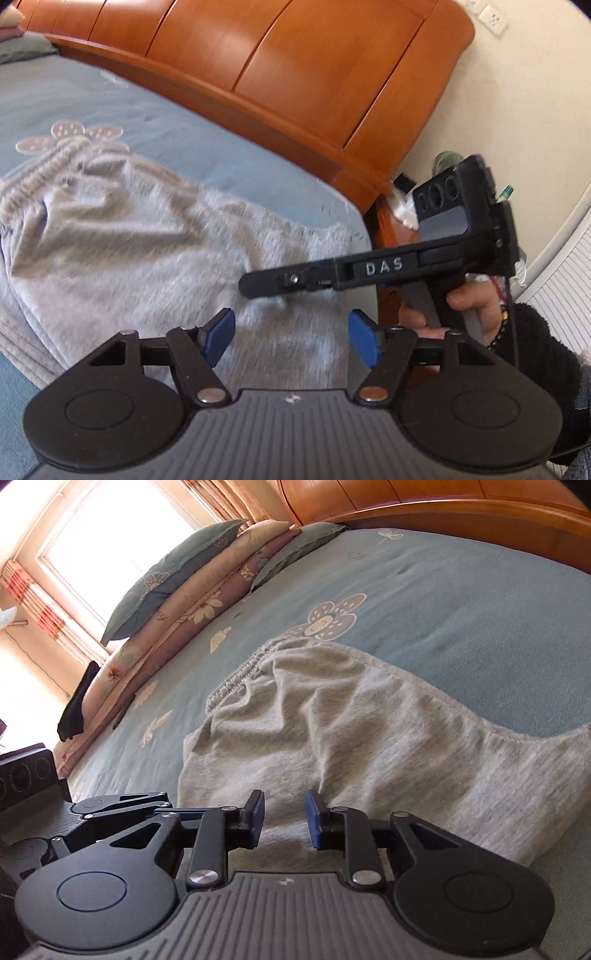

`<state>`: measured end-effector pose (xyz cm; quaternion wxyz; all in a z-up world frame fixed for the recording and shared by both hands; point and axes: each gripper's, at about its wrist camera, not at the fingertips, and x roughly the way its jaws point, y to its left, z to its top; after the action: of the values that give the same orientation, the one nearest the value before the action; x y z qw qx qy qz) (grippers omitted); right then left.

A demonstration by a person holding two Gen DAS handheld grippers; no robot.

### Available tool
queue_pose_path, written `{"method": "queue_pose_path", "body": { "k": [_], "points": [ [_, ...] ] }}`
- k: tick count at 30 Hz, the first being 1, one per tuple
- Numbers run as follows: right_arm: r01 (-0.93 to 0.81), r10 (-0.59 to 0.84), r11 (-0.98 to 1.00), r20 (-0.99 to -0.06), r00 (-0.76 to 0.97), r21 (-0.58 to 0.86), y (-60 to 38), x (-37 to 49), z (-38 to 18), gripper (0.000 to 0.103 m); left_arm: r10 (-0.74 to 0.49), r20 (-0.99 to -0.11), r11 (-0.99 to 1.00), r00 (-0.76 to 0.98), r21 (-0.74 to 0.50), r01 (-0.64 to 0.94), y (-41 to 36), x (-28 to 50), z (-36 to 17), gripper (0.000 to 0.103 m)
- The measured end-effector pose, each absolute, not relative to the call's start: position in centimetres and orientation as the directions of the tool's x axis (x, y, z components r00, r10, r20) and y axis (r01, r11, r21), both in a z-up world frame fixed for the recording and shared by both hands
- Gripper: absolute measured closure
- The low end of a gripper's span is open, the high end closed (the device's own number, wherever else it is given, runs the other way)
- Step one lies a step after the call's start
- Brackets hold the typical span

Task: Fold clothes

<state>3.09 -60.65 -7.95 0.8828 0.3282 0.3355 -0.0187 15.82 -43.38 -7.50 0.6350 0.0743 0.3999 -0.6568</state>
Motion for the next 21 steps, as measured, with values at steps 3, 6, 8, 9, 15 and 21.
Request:
{"method": "queue_pose_path", "body": {
  "k": [3, 6, 8, 9, 15, 21],
  "points": [
    [0.285, 0.148, 0.769, -0.594, 0.79, 0.571, -61.5, 1.6, -7.0, 0.079, -0.756, -0.635, 0.128, -0.16, -0.382, 0.915, -42.7, 15.4, -6.5, 0.036],
    [0.322, 0.064, 0.769, -0.567, 0.821, 0.553, -62.9, 0.4, -5.8, 0.071, -0.799, -0.583, 0.105, -0.148, -0.378, 0.92, -41.4, 15.0, -4.7, 0.034],
    [0.346, 0.033, 0.749, -0.554, 0.832, 0.565, -64.1, 0.2, -5.7, 0.071, -0.808, -0.566, 0.082, -0.165, -0.385, 0.919, -41.5, 14.7, -4.4, 0.032],
    [0.361, 0.025, 0.736, -0.557, 0.83, 0.572, -64.7, 0.5, -6.1, 0.071, -0.802, -0.574, 0.079, -0.167, -0.379, 0.922, -41.8, 14.5, -4.7, 0.032],
    [0.551, -0.178, 0.686, -0.626, 0.76, 0.475, -67.0, -0.5, -7.3, 0.075, -0.733, -0.677, 0.178, -0.065, -0.283, 0.942, -41.6, 14.1, -5.8, 0.032],
    [0.473, -0.136, 0.666, -0.53, 0.837, 0.577, -67.1, -5.5, -6.7, 0.067, -0.782, -0.623, 0.275, 0.025, -0.309, 0.911, -34.9, 14.3, -3.4, 0.024]
  ]
}}
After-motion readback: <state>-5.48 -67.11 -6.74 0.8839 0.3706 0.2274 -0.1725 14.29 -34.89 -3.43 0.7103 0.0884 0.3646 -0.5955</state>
